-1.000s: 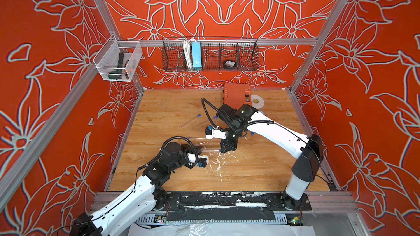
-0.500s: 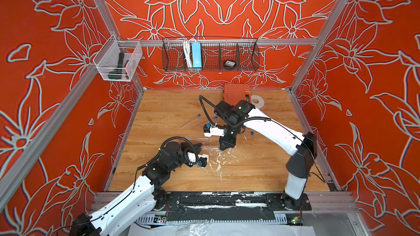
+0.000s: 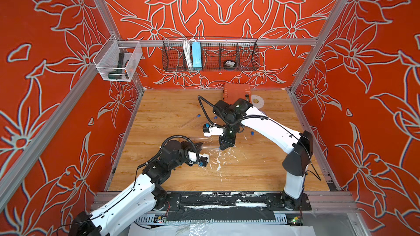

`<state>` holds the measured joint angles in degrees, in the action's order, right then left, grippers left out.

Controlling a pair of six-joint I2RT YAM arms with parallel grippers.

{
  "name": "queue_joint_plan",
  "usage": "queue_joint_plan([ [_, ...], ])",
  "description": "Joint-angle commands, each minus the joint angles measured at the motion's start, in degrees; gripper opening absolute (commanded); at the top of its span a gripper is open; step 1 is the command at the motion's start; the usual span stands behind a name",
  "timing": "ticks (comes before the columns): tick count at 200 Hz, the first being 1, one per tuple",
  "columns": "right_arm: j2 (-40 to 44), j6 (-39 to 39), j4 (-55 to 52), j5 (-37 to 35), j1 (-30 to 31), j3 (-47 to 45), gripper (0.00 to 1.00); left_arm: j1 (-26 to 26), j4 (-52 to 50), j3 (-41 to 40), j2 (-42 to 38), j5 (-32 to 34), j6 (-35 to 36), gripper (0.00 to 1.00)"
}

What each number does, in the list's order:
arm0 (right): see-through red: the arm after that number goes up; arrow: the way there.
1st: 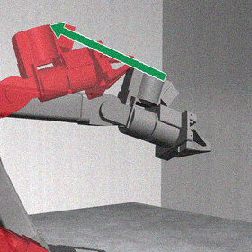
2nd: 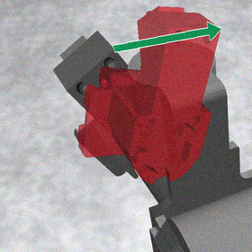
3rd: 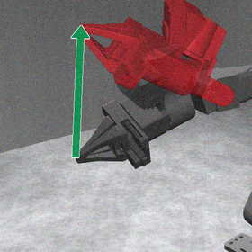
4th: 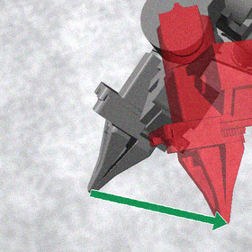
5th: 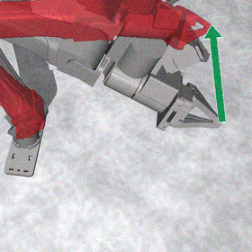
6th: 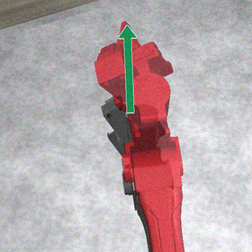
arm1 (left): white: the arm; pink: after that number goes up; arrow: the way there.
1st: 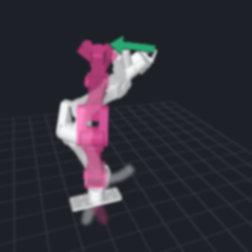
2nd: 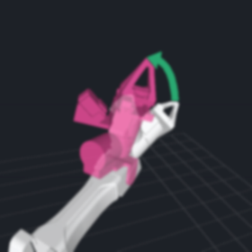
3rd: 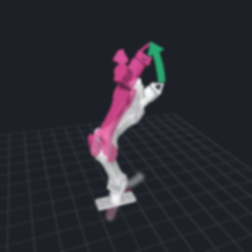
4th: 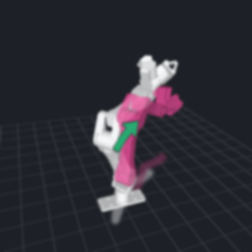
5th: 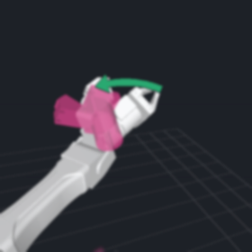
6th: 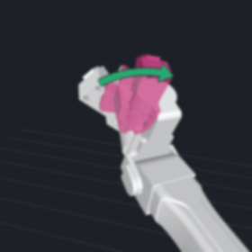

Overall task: Insert stoppers into test tubes
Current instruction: Insert the stopper into the test tube.

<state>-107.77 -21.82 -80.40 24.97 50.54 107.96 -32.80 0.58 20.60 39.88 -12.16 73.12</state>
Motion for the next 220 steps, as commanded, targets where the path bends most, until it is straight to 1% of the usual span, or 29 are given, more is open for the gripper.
queue_joint_plan([
  [1, -1.5, -1.8, 22.6, 7.0, 1.2, 3.7, 0.00, -4.6, 2.1, 1.6, 0.2, -16.7, 3.8, 0.00],
  [99, -1.3, -1.3, 25.6, 8.7, 1.3, 2.3, 0.00, -4.7, 0.7, 1.2, -0.2, -17.3, 4.2, 0.00],
  [145, 0.4, 0.9, 29.6, 10.4, 0.9, -0.8, 0.00, -4.7, 4.7, 0.4, -2.0, -17.5, -1.4, 0.00],
  [176, 2.0, 3.3, 33.1, 11.9, 0.4, -3.6, 0.00, -4.7, 8.2, 0.0, -2.9, -18.2, -6.5, 0.00],
  [220, 5.9, 6.5, 38.5, 15.3, -1.0, -10.1, 0.00, -4.8, 12.3, -0.3, -3.8, -18.9, -12.1, 0.00],
])
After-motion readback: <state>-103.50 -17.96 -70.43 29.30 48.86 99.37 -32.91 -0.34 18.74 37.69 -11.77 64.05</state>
